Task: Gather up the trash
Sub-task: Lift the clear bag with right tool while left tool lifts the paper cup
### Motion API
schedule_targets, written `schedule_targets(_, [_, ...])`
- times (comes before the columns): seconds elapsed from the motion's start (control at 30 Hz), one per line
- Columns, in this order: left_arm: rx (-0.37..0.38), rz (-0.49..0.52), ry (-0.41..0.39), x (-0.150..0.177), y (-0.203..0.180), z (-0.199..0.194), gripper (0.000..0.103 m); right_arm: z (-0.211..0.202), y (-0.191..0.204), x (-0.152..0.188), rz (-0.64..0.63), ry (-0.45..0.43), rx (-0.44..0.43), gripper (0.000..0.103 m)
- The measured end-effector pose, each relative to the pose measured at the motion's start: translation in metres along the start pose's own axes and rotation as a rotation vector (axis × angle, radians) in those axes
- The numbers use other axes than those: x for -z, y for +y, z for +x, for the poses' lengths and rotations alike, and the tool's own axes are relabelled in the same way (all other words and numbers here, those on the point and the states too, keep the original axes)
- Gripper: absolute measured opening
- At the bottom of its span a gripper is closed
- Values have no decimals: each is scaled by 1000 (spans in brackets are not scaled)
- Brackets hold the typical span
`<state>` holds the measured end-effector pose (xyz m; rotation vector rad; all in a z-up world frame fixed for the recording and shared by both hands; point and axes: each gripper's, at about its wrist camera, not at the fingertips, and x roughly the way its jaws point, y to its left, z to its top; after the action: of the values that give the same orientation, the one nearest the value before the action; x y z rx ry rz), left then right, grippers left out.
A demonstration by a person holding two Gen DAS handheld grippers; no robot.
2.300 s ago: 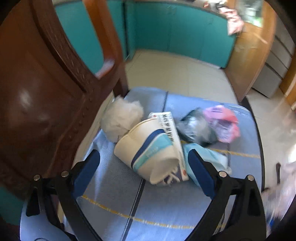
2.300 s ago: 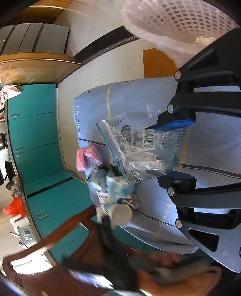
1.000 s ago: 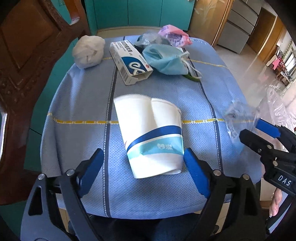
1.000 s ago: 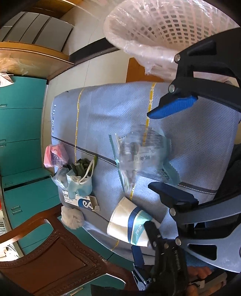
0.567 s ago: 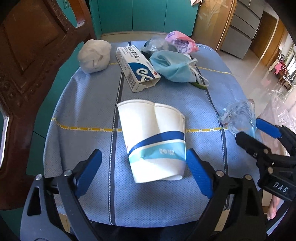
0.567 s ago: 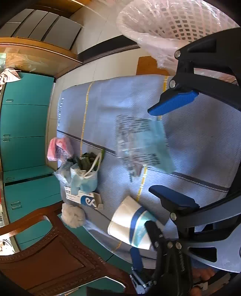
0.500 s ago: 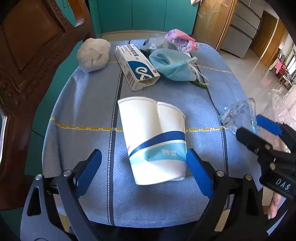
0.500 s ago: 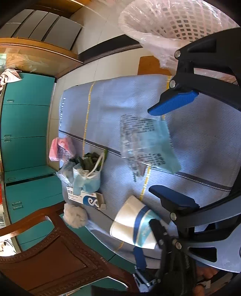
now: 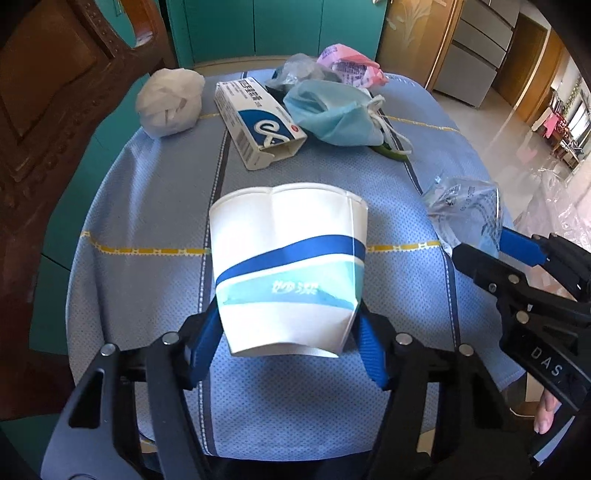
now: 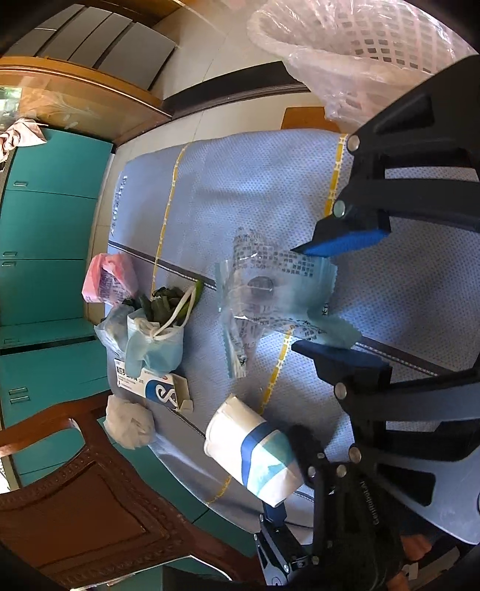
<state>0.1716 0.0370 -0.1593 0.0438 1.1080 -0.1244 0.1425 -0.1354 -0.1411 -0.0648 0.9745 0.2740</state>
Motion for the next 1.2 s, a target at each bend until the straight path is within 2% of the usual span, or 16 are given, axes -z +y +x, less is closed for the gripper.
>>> schedule_targets(0.3, [0,1,-64,-5,-1,-20,65,-14,0,-2,-2,-31,20,44])
schedule_targets(0.47, [-2,0,-45,-5,-2,-17,66,-12,2,0,-6,-19,23,44])
schedule_targets(0.5, [7,-5,-35,-5,-2,-16,68,-11,2,0,-4,-16,22,44])
schedule_targets(0.57, [16,-12,-28,-2,1,-15,88,-9,2,1,-3,-8,24,49])
schedule_targets(0.73, [-17,26,-34,-7,-2,-15,95,-5,3,1,-9,0,46,58])
schedule_targets(0.9, [-42,55,6,-17,-5,-3,94,4,2,-3,-5,14,55,59])
schedule_targets(0.93, [-42,61,11,-17,-5,-2,89,5,2,-3,-5,15,54,59])
schedule_targets(0.97, [-41,68,19,-17,-6,0,77,6,2,-3,-6,17,52,59])
schedule_targets(1.03, [-35,66,31,-15,-5,3,75,8,3,-2,-12,18,44,57])
schedule_targets(1.2, [-31,59,6,-13,-4,-1,74,7,4,-1,-12,18,34,50])
